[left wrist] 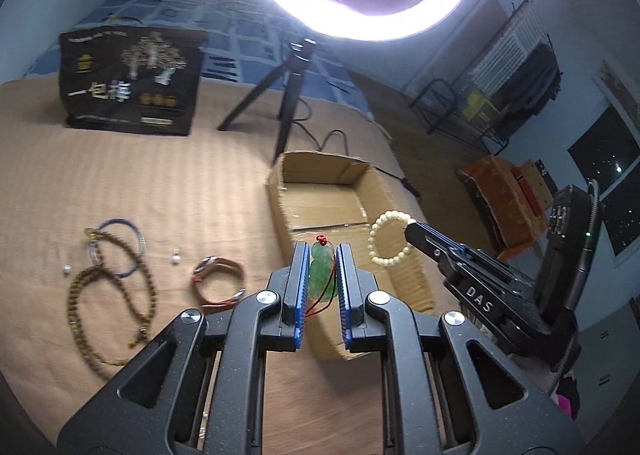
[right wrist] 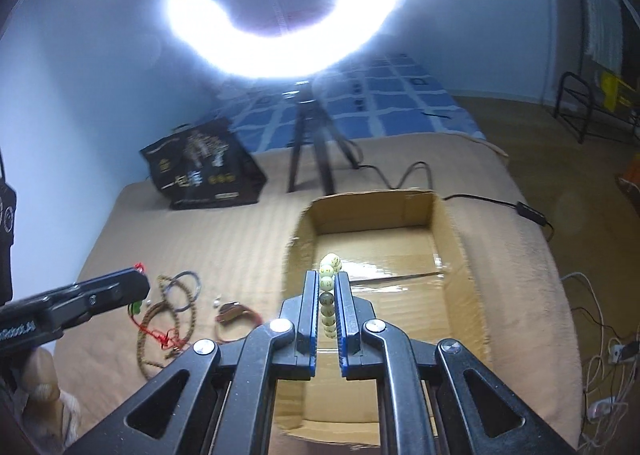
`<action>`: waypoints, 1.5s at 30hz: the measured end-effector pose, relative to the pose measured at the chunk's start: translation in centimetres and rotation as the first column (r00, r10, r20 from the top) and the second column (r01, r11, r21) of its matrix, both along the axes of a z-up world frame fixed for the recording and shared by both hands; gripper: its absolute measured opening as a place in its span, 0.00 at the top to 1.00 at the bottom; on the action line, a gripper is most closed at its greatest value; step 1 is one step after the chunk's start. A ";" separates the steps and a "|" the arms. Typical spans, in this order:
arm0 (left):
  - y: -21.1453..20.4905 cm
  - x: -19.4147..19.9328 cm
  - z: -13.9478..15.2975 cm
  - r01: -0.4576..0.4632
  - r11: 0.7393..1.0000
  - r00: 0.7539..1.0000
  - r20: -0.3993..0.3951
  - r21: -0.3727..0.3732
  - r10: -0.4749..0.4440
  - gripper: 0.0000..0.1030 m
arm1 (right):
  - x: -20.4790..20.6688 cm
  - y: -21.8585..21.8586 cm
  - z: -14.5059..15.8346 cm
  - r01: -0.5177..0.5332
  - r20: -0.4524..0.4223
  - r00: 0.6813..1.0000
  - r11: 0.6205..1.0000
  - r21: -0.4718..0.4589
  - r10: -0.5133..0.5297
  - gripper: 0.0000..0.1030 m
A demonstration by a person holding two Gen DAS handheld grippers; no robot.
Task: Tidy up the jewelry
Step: 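Lift and carry the pendant and bracelet with both tools over the cardboard box, then open the right tool dropping the bracelet into the box while the left tool releases the pendant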
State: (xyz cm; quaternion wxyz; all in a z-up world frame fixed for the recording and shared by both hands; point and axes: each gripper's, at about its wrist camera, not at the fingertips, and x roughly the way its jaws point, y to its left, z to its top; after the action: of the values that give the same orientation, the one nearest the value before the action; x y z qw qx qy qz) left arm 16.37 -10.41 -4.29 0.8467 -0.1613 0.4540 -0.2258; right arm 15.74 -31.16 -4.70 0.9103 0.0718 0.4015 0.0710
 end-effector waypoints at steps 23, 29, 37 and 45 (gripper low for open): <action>-7.8 0.4 -5.9 0.136 0.990 0.986 -0.091 -0.028 -0.138 0.89 | 0.2 -5.7 -4.8 0.088 -0.168 0.981 0.995 -0.047 -0.094 0.95; -8.7 0.2 -7.4 0.148 0.989 0.983 -0.116 0.026 -0.145 0.89 | -0.1 -5.8 -5.2 0.083 -0.184 0.979 0.995 -0.062 -0.093 0.95; -9.5 0.2 -8.2 0.162 0.985 0.980 -0.124 0.063 -0.154 0.88 | -0.5 -6.0 -5.5 0.076 -0.191 0.978 0.995 -0.071 -0.088 0.94; -8.4 0.3 -7.7 0.126 0.988 0.987 -0.111 0.092 -0.115 0.49 | -1.1 -6.4 -4.5 0.085 -0.155 0.983 0.994 -0.067 -0.095 0.50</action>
State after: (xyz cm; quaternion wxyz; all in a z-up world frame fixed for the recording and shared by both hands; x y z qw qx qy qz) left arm 16.62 -18.84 -12.04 0.8134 -0.1032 0.5173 -0.2450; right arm 14.67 -37.58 -9.19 0.8796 0.0679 0.4707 0.0119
